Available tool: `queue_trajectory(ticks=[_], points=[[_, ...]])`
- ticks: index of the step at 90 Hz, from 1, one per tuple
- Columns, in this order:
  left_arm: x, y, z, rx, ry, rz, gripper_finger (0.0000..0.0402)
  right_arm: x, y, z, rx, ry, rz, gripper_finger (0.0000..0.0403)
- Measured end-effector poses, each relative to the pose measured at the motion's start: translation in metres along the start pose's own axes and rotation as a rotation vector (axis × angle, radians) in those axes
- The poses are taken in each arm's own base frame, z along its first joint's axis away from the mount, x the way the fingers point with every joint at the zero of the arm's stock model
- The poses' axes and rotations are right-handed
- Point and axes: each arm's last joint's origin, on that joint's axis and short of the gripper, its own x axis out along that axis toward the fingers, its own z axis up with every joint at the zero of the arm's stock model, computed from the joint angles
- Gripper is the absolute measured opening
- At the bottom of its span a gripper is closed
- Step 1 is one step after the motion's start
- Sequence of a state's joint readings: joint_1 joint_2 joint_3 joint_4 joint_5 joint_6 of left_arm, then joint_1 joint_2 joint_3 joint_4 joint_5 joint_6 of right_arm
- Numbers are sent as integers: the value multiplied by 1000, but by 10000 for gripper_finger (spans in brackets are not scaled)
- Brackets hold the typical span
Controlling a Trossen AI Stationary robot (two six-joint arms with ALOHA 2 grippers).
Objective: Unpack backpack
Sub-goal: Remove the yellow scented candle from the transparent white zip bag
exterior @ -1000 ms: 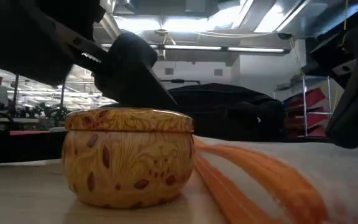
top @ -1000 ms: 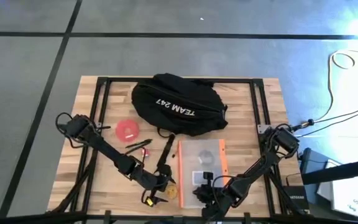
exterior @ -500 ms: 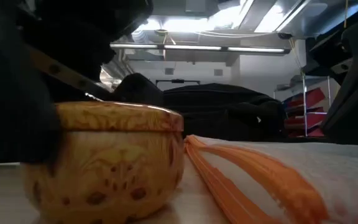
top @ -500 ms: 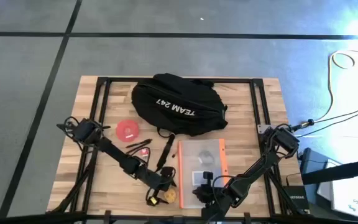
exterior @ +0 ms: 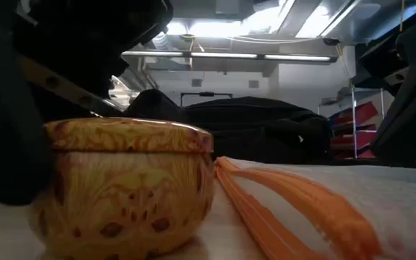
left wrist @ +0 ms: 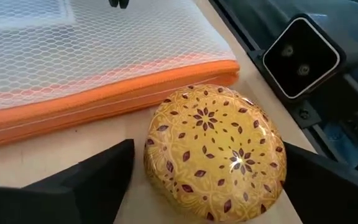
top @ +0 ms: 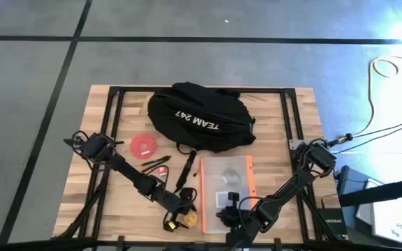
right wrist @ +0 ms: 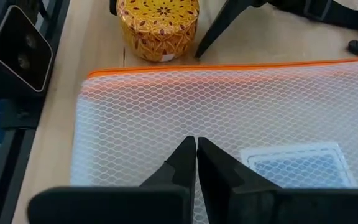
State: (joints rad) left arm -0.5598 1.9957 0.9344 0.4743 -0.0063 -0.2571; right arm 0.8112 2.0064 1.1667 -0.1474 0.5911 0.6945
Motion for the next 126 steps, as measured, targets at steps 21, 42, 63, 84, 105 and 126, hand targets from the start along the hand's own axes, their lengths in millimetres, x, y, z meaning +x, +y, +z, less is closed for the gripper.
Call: queue_trajectory(ticks=[21, 42, 63, 84, 105, 126], points=[[0, 0, 0, -9, -2, -1, 327, 0, 0, 0, 0, 0, 0, 0], [-8, -2, 9, 6, -23, 6, 315, 0, 0, 0, 5, 0, 0, 0], [-31, -3, 26, 48, -27, 134, 314, 0, 0, 0, 6, 1, -1, 0], [-83, -10, 43, 31, 52, 301, 314, 0, 0, 0, 8, 0, 0, 0], [-156, -5, 33, -79, 74, 686, 314, 0, 0, 0, 7, -1, -2, 0], [-208, 24, -22, -511, -68, 970, 314, 0, 0, 0, 10, -9, -6, 0]])
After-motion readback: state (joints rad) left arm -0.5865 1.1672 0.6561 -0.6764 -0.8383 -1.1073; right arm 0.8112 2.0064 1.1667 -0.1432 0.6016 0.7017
